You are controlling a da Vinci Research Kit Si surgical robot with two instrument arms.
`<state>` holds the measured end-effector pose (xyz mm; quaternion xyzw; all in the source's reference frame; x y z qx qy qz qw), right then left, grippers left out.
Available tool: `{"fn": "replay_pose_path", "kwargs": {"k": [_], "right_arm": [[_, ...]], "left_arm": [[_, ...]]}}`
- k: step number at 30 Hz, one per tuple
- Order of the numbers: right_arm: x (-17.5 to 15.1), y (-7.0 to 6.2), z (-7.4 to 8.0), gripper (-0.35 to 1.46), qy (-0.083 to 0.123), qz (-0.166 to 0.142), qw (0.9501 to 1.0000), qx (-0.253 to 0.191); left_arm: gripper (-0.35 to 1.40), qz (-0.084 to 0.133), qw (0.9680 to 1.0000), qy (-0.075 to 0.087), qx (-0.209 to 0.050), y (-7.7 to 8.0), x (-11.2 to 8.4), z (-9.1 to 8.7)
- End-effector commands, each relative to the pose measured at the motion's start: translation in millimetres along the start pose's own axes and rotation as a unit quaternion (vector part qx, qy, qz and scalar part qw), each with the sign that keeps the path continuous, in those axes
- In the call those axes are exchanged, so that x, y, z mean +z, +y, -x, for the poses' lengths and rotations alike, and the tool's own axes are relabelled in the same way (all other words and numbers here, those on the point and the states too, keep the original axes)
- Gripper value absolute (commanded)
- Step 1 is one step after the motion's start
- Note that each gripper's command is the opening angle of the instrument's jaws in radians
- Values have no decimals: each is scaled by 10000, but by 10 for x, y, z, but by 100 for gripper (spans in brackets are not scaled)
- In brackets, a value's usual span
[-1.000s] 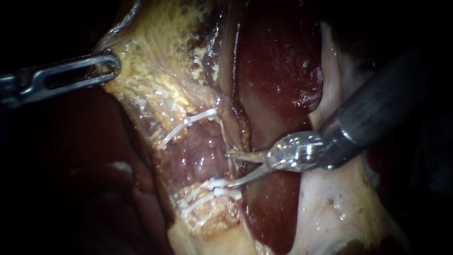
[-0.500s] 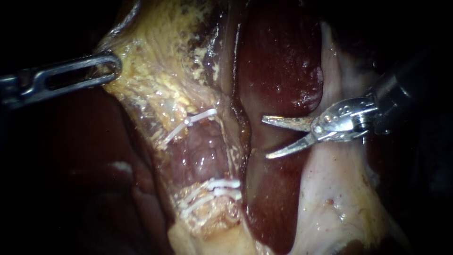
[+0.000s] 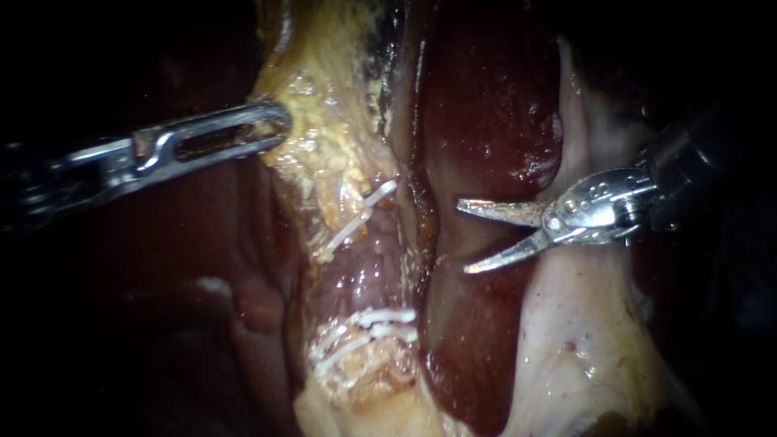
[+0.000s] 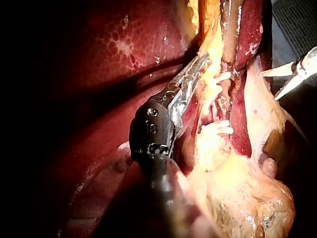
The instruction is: Go back from the cut right tube
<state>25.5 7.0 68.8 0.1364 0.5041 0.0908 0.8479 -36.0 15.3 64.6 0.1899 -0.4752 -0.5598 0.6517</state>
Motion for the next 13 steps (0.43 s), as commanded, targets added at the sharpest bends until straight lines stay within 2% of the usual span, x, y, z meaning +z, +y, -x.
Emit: {"fn": "replay_pose_path", "kwargs": {"k": [1,13], "right_arm": [[0,0,0,143,1,-2,10000,1],[-1,0,0,143,6,-17,10000,0]], "left_arm": [[-35,0,10000,8,1,0,1,-1],[-35,-11,10000,18,-6,0,1,3]]}}
